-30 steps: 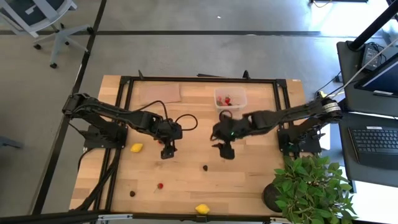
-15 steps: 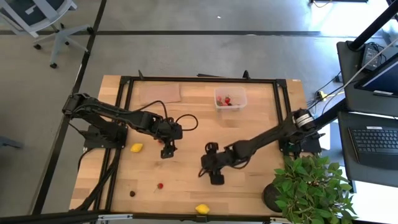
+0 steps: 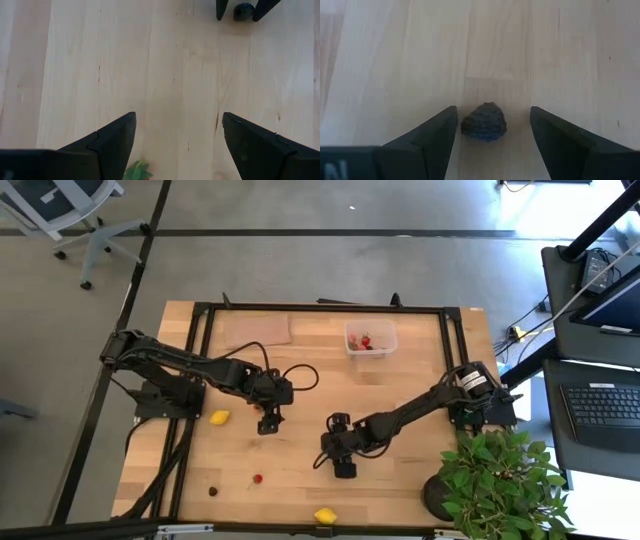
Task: Pick and placing Produce into tupperware
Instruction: Put the blackberry into the transparent bin
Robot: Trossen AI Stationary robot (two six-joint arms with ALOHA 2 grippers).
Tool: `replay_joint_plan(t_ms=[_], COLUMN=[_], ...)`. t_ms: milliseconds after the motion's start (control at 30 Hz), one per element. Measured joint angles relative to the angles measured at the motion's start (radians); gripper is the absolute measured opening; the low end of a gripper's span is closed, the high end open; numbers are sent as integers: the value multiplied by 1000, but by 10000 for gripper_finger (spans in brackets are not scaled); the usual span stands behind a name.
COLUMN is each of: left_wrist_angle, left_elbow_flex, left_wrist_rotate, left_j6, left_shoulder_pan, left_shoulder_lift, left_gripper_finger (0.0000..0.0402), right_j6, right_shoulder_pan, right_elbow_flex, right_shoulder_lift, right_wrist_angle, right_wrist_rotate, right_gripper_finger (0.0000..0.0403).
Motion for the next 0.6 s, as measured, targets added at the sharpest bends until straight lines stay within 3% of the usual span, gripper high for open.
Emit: replay_joint_plan(t_ms=[467, 600], left_wrist_angle=[0, 0], left_elbow_flex=[0, 0], left_wrist_rotate=[0, 0], left_j6=[1, 1], left_shoulder_pan=[0, 0], left_shoulder_lift=[0, 0], left_gripper_finger=[286, 286], right_j6=[-44, -29], right_shoulder_pan=[4, 4], right_elbow_flex=[0, 0], right_shoulder_lift=[1, 2], right_wrist_angle=[-3, -6], right_wrist_rotate=[-5, -7], right_gripper_finger=[253, 229])
